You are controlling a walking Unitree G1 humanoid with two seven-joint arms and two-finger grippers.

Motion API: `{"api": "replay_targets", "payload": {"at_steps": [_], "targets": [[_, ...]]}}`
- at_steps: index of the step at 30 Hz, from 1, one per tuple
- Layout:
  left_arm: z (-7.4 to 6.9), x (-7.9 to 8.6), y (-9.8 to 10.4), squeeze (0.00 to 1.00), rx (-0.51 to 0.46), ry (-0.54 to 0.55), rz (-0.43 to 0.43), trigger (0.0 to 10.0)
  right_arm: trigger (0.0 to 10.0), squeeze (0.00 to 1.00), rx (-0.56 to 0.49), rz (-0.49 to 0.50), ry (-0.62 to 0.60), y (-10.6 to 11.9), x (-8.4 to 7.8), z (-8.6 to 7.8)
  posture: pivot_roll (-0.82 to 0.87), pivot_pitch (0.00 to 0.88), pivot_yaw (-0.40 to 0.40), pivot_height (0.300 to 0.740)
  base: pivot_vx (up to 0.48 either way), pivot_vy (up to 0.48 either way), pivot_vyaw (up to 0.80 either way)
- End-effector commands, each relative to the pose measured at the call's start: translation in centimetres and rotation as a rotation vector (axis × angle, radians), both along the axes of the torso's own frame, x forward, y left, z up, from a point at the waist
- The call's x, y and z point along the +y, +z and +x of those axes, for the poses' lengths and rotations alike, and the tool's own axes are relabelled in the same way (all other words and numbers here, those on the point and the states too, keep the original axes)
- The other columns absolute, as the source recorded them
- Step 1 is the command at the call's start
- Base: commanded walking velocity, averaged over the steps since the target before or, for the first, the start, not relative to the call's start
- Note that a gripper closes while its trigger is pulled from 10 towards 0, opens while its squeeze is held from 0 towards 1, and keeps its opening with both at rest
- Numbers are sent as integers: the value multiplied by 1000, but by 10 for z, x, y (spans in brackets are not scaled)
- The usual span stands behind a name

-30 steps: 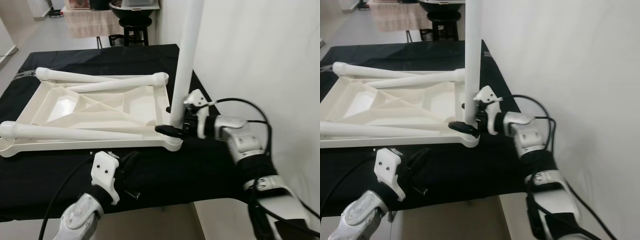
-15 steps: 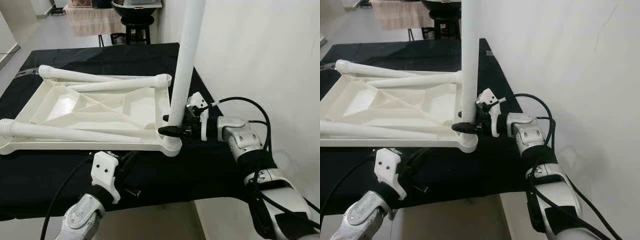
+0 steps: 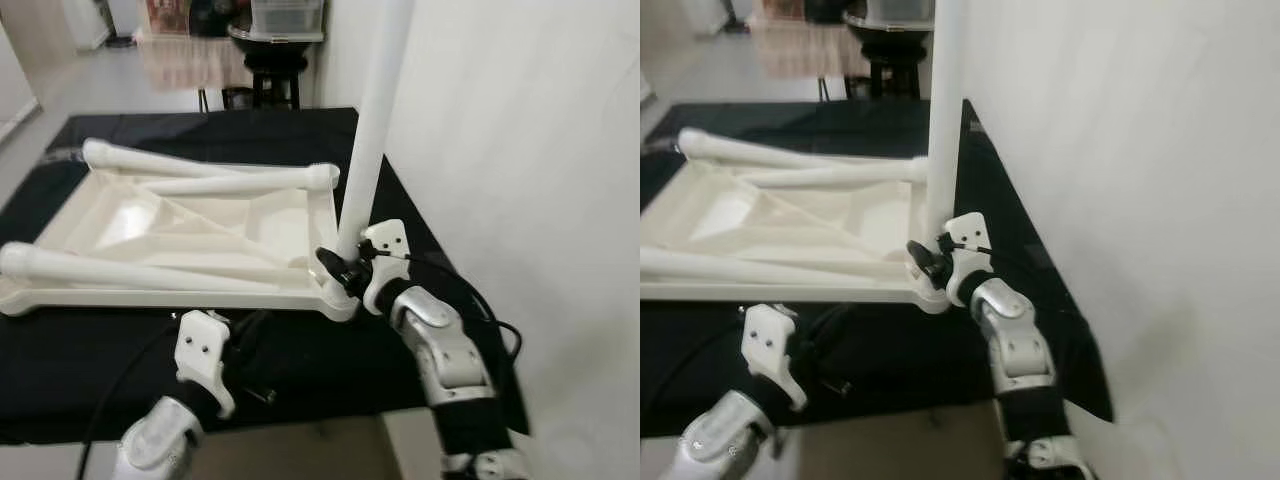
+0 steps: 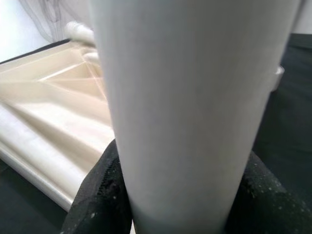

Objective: Building children table

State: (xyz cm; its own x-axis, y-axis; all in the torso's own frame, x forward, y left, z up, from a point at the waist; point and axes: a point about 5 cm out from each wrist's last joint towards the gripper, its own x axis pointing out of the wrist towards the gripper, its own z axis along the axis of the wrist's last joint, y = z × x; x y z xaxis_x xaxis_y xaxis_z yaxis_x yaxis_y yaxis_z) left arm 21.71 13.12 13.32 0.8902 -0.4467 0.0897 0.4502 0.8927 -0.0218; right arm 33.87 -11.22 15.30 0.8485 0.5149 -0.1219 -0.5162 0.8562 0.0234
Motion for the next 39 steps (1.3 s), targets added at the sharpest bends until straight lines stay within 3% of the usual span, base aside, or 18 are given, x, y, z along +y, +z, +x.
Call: {"api": "replay_targets", "payload": {"at_steps": [1, 2, 4, 5, 9, 10, 13, 14, 15, 16, 18, 24, 25, 26, 27, 29, 30, 39], "targets": [[1, 0, -2, 0, 11, -4, -8, 10000, 0, 0, 121, 10, 7, -23, -2, -3, 1, 59, -43, 740, 0, 0, 0], [2, 0, -2, 0, 10, 0, -8, 10000, 4706, 0, 108, -21, 82, -21, 6, -4, 14, 59, -41, 740, 0, 0, 0], [2, 0, -3, 0, 11, 0, -9, 10000, 4706, 0, 111, -35, 90, -19, 9, -7, 14, 59, -41, 740, 0, 0, 0], [2, 0, -2, 0, 12, -3, -10, 10000, 10000, 0, 111, -31, 101, -17, 11, -9, 11, 56, -35, 740, 0, 0, 0], [2, 0, -2, 0, 13, -5, -11, 10000, 10000, 0, 110, -28, 108, -16, 13, -10, 11, 56, -35, 740, 0, 0, 0], [2, -1, -3, 0, 14, -9, -13, 10000, 10000, 1000, 81, -27, 172, -8, 12, -5, 16, 55, -38, 740, 0, 0, 0], [3, -3, -3, 0, 15, -13, -16, 10000, 10000, 1000, 7, -53, 303, 8, 6, 7, 20, 54, -45, 740, 0, 0, 0], [3, -3, -3, 0, 14, -12, -18, 10000, 10000, 600, 4, -37, 348, 14, 1, 15, 17, 51, -53, 740, 0, 0, 0], [3, -3, -3, 0, 13, -11, -20, 10000, 10000, 600, 8, -20, 367, 18, -1, 19, 19, 51, -54, 740, 0, 0, 0], [3, -4, -3, 0, 13, -10, -21, 10000, 10000, 0, 18, -10, 420, 19, -2, 22, 26, 49, -55, 740, 0, 0, 0], [3, -4, -3, 0, 11, -10, -22, 10000, 10000, 0, 29, -11, 498, 19, -3, 24, 29, 47, -57, 740, 0, 0, 0], [3, -5, -2, 0, 11, -13, -24, 10000, 10000, 0, 59, 6, 511, 21, -5, 33, 33, 48, -58, 740, 0, 0, 0], [3, -5, -2, 0, 11, -14, -24, 10000, 4784, 0, 59, 12, 505, 22, -6, 35, 33, 48, -58, 740, 0, 0, 0], [3, -6, -2, 0, 11, -15, -24, 10000, 4784, 0, 58, 17, 508, 23, -6, 37, 33, 48, -58, 740, 0, 0, 0], [2, -6, -2, 0, 10, -15, -24, 10000, 1647, 0, 55, 22, 510, 25, -7, 38, 40, 51, -61, 740, 0, 0, 0], [2, -6, -2, 0, 10, -15, -24, 10000, 1647, 0, 53, 25, 511, 26, -7, 39, 40, 51, -61, 740, 0, 0, 0], [2, -6, -1, 0, 10, -15, -24, 10000, 0, 0, 54, 25, 513, 26, -8, 40, 36, 53, -60, 740, 0, 0, 0], [1, -8, -1, 0, 11, -18, -27, 10000, 0, 0, 9, 9, 507, 25, -13, 41, 28, 57, -63, 740, 0, 0, 0]]}}
